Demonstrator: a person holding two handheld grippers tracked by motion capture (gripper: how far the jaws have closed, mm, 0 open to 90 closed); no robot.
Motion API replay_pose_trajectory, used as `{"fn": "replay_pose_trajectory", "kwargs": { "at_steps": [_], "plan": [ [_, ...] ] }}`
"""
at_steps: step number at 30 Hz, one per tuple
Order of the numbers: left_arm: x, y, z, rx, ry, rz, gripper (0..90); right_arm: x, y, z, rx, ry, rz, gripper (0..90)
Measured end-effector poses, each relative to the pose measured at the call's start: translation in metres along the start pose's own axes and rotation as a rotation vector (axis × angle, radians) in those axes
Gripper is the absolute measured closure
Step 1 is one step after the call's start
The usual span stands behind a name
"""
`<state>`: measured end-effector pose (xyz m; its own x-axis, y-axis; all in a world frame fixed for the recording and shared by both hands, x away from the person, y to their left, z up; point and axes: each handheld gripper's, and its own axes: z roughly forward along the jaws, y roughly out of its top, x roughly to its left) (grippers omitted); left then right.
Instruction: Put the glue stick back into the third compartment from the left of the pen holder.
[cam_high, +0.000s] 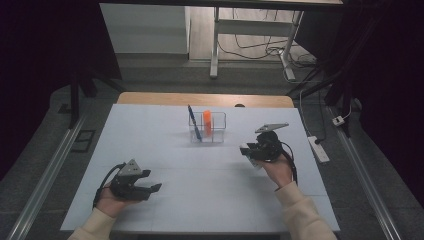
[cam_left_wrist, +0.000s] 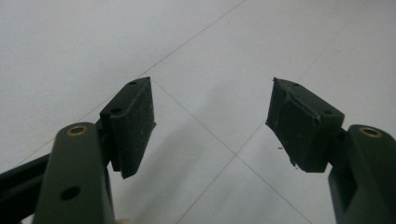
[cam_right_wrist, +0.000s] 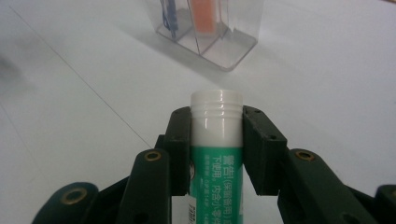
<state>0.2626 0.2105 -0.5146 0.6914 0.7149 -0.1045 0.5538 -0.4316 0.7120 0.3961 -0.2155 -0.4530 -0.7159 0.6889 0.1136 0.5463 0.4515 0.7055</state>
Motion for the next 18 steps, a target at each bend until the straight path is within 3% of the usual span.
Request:
{"fn": "replay_pose_trajectory", "kwargs": {
  "at_steps": [18],
  "plan": [
    [0.0,0.0,0.0,0.001,0.0,0.0,31.4,-0.001,0.004,-0.02,-0.165,0.001,0.003,64.7]
  ]
}}
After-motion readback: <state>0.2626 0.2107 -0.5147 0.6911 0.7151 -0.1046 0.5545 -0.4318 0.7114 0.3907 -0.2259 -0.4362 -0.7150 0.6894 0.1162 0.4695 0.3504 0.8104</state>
